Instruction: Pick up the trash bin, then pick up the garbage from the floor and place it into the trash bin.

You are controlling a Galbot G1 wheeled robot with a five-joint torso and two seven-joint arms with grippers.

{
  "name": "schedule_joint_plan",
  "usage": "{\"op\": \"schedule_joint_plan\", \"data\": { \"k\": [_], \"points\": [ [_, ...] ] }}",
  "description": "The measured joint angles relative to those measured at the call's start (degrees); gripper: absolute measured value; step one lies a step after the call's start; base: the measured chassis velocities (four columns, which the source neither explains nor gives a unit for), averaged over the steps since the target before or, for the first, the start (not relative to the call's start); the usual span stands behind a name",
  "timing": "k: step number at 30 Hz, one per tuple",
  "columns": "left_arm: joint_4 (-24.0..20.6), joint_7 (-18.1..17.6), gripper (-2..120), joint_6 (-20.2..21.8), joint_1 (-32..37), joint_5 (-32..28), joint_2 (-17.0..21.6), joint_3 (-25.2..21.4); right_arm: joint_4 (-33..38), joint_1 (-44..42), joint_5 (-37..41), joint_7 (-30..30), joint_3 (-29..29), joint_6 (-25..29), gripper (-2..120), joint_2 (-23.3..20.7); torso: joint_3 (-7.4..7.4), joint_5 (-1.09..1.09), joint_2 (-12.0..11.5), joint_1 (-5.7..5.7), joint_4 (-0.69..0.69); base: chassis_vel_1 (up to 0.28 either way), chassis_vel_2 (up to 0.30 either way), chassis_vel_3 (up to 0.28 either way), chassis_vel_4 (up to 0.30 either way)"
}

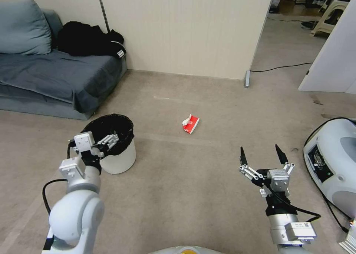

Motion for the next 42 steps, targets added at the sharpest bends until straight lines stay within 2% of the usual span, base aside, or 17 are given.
{"op": "schedule_joint_plan", "data": {
  "k": [3,9,12,13,16,17,21,22,25,36,42],
  "points": [
    [2.5,-1.7,100,1.9,-2.2,-1.5,1.1,-1.0,-0.1,0.0,-0.1,0.0,0.0,0.0,100,0.0,0.0,0.0,0.0,0.0,0.01,0.0,0.0,0.0,0.0],
    [5.5,-3.1,100,3.2,-5.0,-3.3,2.3,-1.4,-0.2,0.0,-0.1,0.0,0.1,0.0,100,0.0,0.0,0.0,0.0,0.0,0.01,0.0,0.0,0.0,0.0],
    [10.9,-4.6,100,4.9,-10.6,-6.6,5.1,-2.5,-0.6,0.0,-0.1,-0.2,0.4,0.3,100,0.0,0.0,0.0,0.0,0.0,0.0,0.0,0.0,0.0,0.0],
    [10.9,-4.6,100,4.9,-10.6,-6.6,5.1,-2.5,-0.6,0.0,-0.1,-0.2,0.4,0.3,100,0.0,0.0,0.0,0.0,0.0,0.0,0.0,0.0,0.0,0.0],
    [18.7,-5.8,100,6.0,-17.7,-10.2,8.1,-2.2,-0.7,0.2,-0.1,-0.6,0.5,0.4,100,0.0,0.0,0.01,0.0,0.0,0.0,0.0,0.0,0.0,0.0],
    [18.7,-5.8,100,6.0,-17.7,-10.2,8.1,-2.2,-0.7,0.2,-0.1,-0.6,0.5,0.4,100,0.0,0.0,0.01,0.0,0.0,0.0,0.0,0.0,0.0,0.0],
    [27.1,-6.1,99,5.9,-22.3,-11.0,9.5,-0.3,-1.2,0.2,-0.2,-0.9,0.5,0.4,100,0.0,0.0,-0.01,0.0,0.0,-0.01,0.0,0.0,0.0,0.0],
    [27.1,-6.1,99,5.9,-22.3,-11.0,9.5,-0.3,-1.2,0.2,-0.2,-0.9,0.5,0.4,100,0.0,0.0,-0.01,0.0,0.0,-0.01,0.0,0.0,0.0,0.0],
    [31.2,-7.1,100,5.5,-23.6,-10.7,9.6,0.2,-1.8,0.2,-0.2,-0.9,0.5,0.5,100,0.0,0.0,0.0,0.0,0.0,-0.01,0.0,0.0,0.0,0.0],
    [38.8,-8.6,100,4.2,-25.6,-9.8,9.0,0.1,-2.8,0.3,-0.2,-1.1,0.4,1.0,100,-0.3,0.0,0.01,0.0,0.0,0.0,0.0,0.0,0.0,0.0],
    [40.6,-9.1,99,5.1,-25.9,-10.2,8.5,0.1,-2.9,0.2,0.0,-1.2,0.7,1.3,100,-0.7,0.0,0.01,0.0,0.0,0.0,0.0,0.0,0.0,0.0]
  ]
}}
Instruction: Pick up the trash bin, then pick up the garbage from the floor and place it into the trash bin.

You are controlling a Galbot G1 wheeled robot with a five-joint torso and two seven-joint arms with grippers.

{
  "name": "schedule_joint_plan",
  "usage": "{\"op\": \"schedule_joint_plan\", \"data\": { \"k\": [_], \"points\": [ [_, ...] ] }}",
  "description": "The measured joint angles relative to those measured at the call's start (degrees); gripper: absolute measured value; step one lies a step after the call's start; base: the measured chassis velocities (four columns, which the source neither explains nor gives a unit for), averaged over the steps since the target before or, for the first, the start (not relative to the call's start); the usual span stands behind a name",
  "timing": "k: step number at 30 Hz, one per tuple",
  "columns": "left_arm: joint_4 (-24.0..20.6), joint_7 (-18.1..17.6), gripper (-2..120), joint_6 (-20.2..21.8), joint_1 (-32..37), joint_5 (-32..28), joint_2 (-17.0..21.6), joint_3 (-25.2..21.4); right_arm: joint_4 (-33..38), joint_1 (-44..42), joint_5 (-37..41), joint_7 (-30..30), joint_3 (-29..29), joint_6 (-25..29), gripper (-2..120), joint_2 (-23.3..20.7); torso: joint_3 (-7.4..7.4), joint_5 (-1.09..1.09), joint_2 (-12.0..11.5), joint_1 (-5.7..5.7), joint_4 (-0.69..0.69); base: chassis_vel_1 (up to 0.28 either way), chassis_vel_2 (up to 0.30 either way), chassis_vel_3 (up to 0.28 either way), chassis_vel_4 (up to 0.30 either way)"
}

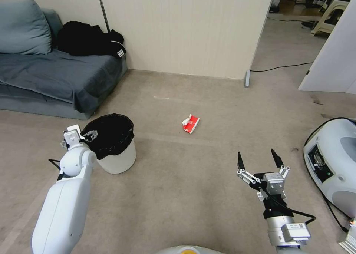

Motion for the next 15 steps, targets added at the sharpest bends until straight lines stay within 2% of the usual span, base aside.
{"op": "schedule_joint_plan", "data": {
  "k": [6,11,15],
  "points": [
    [0.9,-2.2,98,4.1,-0.8,-4.4,0.2,0.8,-0.1,-0.1,0.1,-0.1,0.0,0.1,100,-0.5,0.0,0.0,0.0,0.0,0.0,0.0,0.0,0.0,0.0],
    [2.2,-2.8,96,5.3,-1.5,-5.8,0.2,1.0,-0.1,-0.1,0.2,-0.2,0.0,0.1,100,-0.6,0.0,0.0,0.0,0.0,-0.01,0.0,0.0,0.0,0.0],
    [3.8,-2.9,81,5.6,-1.9,-6.8,-0.2,0.9,-0.1,-0.1,0.2,-0.3,-0.1,0.2,100,-0.6,0.0,0.01,0.0,0.0,0.01,0.0,0.0,0.0,0.0]
  ]
}}
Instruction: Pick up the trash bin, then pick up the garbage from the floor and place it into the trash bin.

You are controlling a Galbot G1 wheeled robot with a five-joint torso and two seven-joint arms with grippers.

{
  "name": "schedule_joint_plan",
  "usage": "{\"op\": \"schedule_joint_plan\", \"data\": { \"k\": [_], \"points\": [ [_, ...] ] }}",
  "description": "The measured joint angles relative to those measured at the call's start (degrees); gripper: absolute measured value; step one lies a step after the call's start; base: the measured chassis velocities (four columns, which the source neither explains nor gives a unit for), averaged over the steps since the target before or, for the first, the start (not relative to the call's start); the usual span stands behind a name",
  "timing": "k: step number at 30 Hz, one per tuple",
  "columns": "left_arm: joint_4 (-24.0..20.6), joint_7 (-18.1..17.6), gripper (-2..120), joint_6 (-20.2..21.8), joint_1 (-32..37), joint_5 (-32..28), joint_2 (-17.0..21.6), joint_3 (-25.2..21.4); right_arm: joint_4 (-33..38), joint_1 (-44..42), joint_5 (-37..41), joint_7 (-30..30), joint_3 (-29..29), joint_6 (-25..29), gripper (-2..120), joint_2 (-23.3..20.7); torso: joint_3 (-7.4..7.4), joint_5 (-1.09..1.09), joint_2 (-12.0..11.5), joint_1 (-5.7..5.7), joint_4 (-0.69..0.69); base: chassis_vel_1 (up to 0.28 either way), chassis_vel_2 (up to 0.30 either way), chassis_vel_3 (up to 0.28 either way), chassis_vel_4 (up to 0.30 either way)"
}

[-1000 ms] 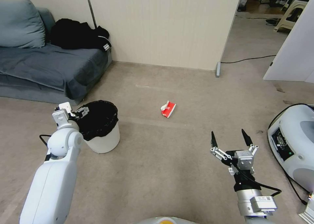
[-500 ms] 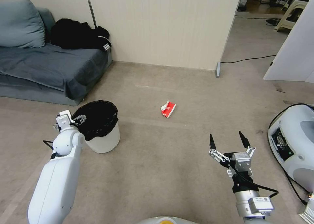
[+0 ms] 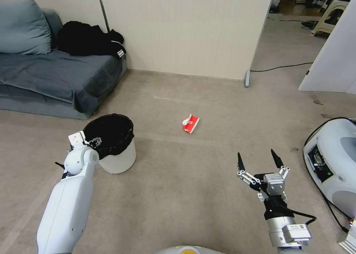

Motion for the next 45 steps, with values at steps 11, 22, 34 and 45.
{"op": "schedule_joint_plan", "data": {
  "k": [11,22,34,45],
  "points": [
    [0.0,-1.5,43,0.3,0.3,-1.2,-1.0,-0.4,-0.2,-0.3,0.0,-0.1,0.0,0.4,100,0.1,-0.01,0.03,0.0,-0.01,0.0,0.0,0.0,0.0,0.0],
    [-0.5,-1.5,11,0.1,1.1,-1.3,-1.8,-1.2,0.0,-0.4,0.0,-0.2,-0.1,0.5,100,0.0,-0.01,0.02,0.0,-0.01,-0.01,0.0,0.0,0.0,0.0],
    [-2.8,-2.5,9,-0.2,2.9,-0.9,-3.3,-1.3,0.4,-0.4,0.1,-0.2,0.0,0.5,100,-0.1,0.0,0.0,0.0,-0.01,0.01,0.0,0.0,0.0,0.0],
    [-12.6,-3.2,3,0.0,6.7,-1.9,-3.2,-1.0,0.7,1.1,-0.7,-0.2,0.0,-0.9,100,-0.1,0.02,-0.08,0.0,0.0,-0.04,0.0,0.0,0.0,0.0]
  ]
}}
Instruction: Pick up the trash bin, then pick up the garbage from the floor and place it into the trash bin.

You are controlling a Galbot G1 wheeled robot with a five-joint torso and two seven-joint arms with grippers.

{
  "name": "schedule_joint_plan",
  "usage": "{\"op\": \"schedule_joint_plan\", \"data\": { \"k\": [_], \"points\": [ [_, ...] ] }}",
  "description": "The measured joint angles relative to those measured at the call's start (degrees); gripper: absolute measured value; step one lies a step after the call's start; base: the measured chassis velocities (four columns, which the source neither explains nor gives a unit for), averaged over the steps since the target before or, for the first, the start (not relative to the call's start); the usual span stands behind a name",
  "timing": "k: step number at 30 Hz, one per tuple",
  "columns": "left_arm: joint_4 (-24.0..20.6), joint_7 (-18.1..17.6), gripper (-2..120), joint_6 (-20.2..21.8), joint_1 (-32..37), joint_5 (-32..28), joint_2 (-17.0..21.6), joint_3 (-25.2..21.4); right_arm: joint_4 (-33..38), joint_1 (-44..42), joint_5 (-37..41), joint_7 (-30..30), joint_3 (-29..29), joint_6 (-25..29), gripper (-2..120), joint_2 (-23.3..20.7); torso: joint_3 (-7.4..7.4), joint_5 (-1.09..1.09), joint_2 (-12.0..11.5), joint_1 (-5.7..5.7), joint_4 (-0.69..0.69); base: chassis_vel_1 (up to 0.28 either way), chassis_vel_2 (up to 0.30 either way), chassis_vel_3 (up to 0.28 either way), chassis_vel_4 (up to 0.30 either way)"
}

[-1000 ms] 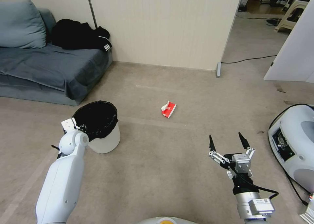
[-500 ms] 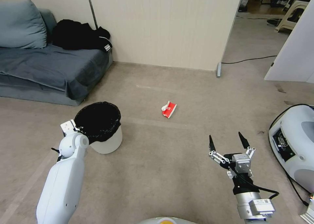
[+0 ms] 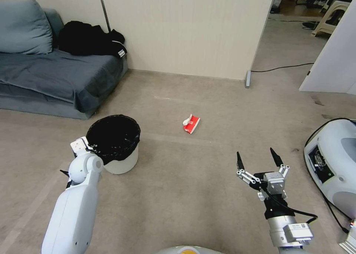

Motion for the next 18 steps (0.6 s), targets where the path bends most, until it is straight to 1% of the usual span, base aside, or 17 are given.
{"op": "schedule_joint_plan", "data": {
  "k": [2,3,5,6,7,10,11,12,13,16,17,18],
  "points": [
    [-3.8,-0.7,3,0.0,1.2,-0.4,0.3,0.0,-0.7,0.6,-0.2,0.2,-0.1,0.7,100,-0.3,0.0,0.01,0.0,0.0,0.02,0.0,0.0,0.0,0.0],
    [-3.8,-0.7,3,0.0,1.2,-0.4,0.3,0.0,-0.7,0.6,-0.2,0.2,-0.1,0.7,100,-0.3,0.0,0.01,0.0,0.0,0.02,0.0,0.0,0.0,0.0],
    [-7.4,-0.9,3,0.0,2.4,-0.8,0.7,-0.1,-1.3,0.9,-0.2,0.5,-0.4,1.3,100,-0.6,-0.01,0.07,0.0,0.0,0.03,0.0,0.0,0.0,0.0],
    [-9.5,-0.9,3,0.0,3.2,-1.1,0.9,0.0,-1.6,1.2,-0.1,0.8,-0.6,1.5,100,-0.7,-0.01,0.05,0.0,0.0,0.02,0.0,0.0,0.0,0.0],
    [-9.5,-0.9,3,0.0,3.2,-1.1,0.9,0.0,-1.6,1.2,-0.1,0.8,-0.6,1.5,100,-0.7,-0.01,0.05,0.0,0.0,0.02,0.0,0.0,0.0,0.0],
    [-15.0,-0.7,3,-0.2,6.2,-1.1,1.4,0.0,-2.4,2.3,0.6,1.7,-1.0,2.1,100,-1.0,-0.01,0.07,0.0,0.0,0.01,0.0,0.0,0.0,0.0],
    [-15.0,-0.7,3,-0.2,6.2,-1.1,1.4,0.0,-2.4,2.3,0.6,1.7,-1.0,2.1,100,-1.0,-0.01,0.07,0.0,0.0,0.01,0.0,0.0,0.0,0.0],
    [-16.9,-0.5,3,-0.3,7.6,-0.8,1.5,0.0,-2.6,2.6,1.0,1.8,-1.2,2.4,100,-1.2,-0.01,0.07,0.0,0.0,0.03,0.0,0.0,0.0,0.0],
    [-16.9,-0.5,3,-0.3,7.6,-0.8,1.5,0.0,-2.6,2.6,1.0,1.8,-1.2,2.4,100,-1.2,-0.01,0.07,0.0,0.0,0.03,0.0,0.0,0.0,0.0],
    [-21.9,0.1,3,-0.4,11.4,0.3,1.4,0.0,-3.0,3.4,1.9,1.8,-1.6,3.0,100,-1.7,-0.02,0.07,0.0,0.0,0.03,0.0,0.0,0.0,0.0],
    [-21.9,0.1,3,-0.4,11.4,0.3,1.4,0.0,-3.0,3.4,1.9,1.8,-1.6,3.0,100,-1.7,-0.02,0.07,0.0,0.0,0.03,0.0,0.0,0.0,0.0],
    [-23.4,0.3,3,-0.5,12.6,0.7,1.3,0.0,-3.1,3.5,2.3,1.9,-1.7,3.2,100,-1.8,-0.02,0.07,0.0,0.0,0.03,0.0,0.0,0.0,0.0]
  ]
}}
